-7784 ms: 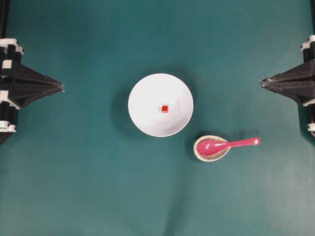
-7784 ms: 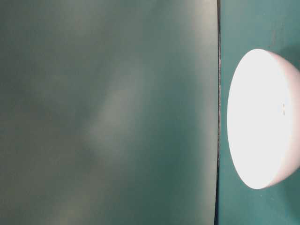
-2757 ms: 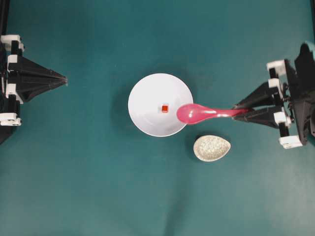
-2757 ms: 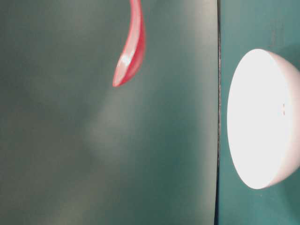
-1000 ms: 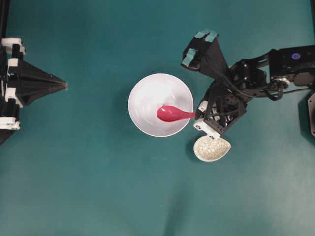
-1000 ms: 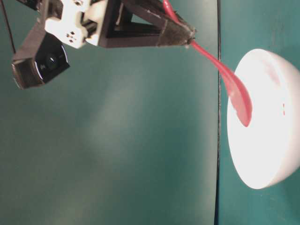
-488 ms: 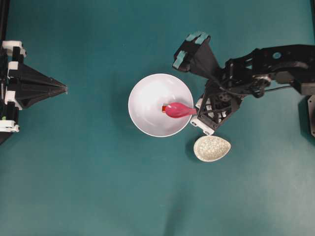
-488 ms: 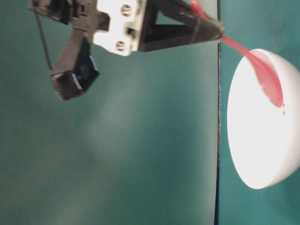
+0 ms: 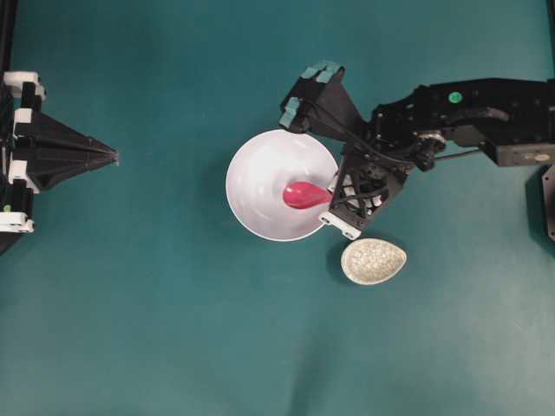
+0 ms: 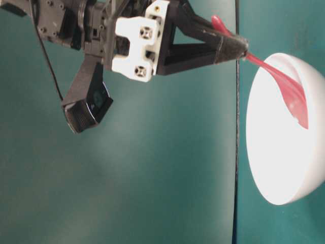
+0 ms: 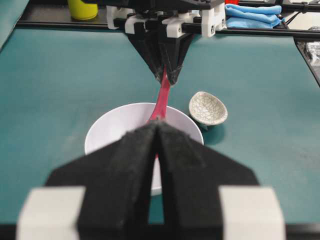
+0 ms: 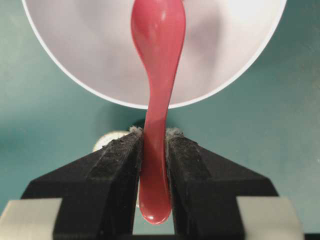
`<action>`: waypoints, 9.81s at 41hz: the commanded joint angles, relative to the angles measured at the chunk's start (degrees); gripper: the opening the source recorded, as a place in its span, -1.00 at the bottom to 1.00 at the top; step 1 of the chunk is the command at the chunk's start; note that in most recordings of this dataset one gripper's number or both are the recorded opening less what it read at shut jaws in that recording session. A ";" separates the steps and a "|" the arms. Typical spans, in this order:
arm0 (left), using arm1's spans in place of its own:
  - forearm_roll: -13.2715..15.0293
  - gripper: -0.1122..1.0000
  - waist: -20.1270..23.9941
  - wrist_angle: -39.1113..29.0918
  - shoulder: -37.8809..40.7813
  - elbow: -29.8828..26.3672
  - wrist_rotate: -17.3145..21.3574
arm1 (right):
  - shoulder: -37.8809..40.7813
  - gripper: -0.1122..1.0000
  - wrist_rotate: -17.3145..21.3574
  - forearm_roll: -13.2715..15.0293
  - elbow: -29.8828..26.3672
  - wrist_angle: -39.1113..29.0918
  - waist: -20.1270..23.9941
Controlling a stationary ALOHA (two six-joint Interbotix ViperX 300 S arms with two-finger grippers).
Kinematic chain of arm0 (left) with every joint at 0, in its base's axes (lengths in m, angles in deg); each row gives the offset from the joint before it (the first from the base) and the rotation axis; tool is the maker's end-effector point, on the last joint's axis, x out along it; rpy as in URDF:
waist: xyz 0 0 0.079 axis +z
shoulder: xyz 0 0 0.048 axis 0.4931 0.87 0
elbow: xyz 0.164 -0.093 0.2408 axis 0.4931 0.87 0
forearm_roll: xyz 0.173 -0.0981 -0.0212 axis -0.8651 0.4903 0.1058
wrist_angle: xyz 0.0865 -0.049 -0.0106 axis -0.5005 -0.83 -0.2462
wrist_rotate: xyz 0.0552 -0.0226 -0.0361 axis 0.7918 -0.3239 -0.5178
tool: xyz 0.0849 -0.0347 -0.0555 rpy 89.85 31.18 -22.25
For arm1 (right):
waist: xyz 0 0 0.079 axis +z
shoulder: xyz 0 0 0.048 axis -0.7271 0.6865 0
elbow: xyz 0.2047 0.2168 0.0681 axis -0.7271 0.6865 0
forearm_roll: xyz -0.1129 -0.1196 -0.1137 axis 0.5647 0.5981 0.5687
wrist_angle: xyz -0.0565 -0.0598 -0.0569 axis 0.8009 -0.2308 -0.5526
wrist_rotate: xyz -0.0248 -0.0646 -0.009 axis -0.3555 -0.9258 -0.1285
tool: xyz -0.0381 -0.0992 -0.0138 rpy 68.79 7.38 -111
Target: Grip the spoon and scoop the red block from the bowl with right arm.
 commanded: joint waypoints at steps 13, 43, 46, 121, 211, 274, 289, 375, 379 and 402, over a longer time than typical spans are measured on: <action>-0.26 -0.80 -0.18 0.35 0.44 -0.79 0.18 | -0.26 -0.40 0.00 0.09 -5.45 -7.73 -0.97; -0.35 -0.80 -0.18 0.35 0.44 -0.62 0.35 | 1.93 -0.40 -1.05 0.09 -5.62 -8.26 -1.93; -0.35 -0.80 -0.18 0.44 0.44 -0.62 0.35 | 2.11 -0.40 -1.05 0.09 -5.71 -8.17 -2.02; -0.44 -0.80 -0.18 0.62 0.44 -0.09 0.35 | 7.03 -0.40 -2.64 -4.04 -10.46 1.85 -2.02; -0.35 -0.80 -0.18 0.79 0.35 -0.18 0.18 | -30.67 -0.56 10.99 -11.16 34.28 22.06 8.44; -0.35 -0.80 -0.18 0.79 0.44 -0.09 0.26 | -32.17 0.17 2.37 20.21 34.37 15.38 15.12; -0.44 -0.80 -0.18 0.79 0.35 -0.18 -0.44 | -36.47 0.16 1.76 26.54 52.29 67.59 17.14; -0.26 -0.80 -0.18 -0.18 0.53 0.18 -0.79 | -11.25 0.00 -16.44 3.96 63.54 98.79 19.86; -0.26 -0.80 -0.09 -0.35 0.53 0.26 -0.70 | -10.99 -0.10 -16.52 3.87 63.46 98.61 20.48; -0.26 -0.80 -0.18 -0.35 0.53 0.26 -0.53 | -9.76 -0.28 -17.23 3.60 62.75 98.61 20.92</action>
